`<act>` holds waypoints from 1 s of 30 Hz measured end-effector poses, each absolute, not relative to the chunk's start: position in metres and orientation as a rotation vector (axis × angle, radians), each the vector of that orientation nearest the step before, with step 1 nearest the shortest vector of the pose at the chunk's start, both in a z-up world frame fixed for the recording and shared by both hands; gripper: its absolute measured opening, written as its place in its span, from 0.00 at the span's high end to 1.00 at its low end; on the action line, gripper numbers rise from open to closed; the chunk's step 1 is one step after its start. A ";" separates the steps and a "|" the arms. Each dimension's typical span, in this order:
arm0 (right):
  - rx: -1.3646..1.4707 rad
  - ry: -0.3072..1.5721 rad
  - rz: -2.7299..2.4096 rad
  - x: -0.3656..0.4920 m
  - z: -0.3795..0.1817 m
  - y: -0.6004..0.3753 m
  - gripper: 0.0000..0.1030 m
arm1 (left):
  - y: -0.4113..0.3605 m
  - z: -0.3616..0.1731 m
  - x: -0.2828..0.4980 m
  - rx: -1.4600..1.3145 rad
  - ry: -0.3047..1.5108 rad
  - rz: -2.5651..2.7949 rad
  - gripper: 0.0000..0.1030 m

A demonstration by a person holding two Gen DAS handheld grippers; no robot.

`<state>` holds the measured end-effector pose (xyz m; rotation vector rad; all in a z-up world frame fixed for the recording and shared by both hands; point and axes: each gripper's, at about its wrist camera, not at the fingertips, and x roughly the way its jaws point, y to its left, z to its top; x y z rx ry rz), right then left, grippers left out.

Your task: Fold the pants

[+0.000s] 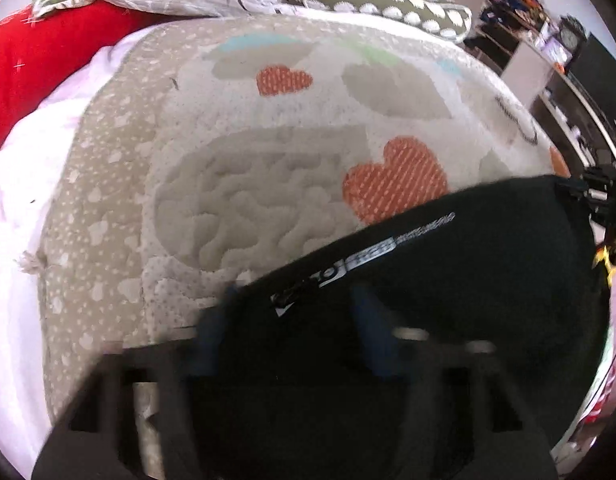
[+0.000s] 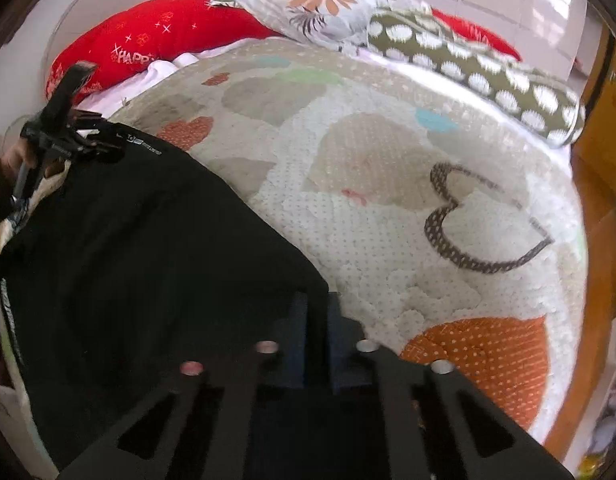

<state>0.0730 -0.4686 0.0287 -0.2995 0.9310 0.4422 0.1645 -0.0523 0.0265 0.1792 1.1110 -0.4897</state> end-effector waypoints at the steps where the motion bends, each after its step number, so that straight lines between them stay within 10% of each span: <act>1: -0.329 0.908 0.419 0.070 0.034 -0.466 0.96 | -0.050 0.032 0.164 0.169 1.106 -0.475 0.83; 13: -0.364 0.534 0.269 -0.052 0.148 -0.480 0.96 | -0.055 0.138 0.009 0.161 0.808 -0.549 0.89; 30: -0.215 0.816 0.357 -0.208 0.022 -0.480 0.96 | -0.020 0.047 -0.119 -0.024 0.979 -0.498 0.89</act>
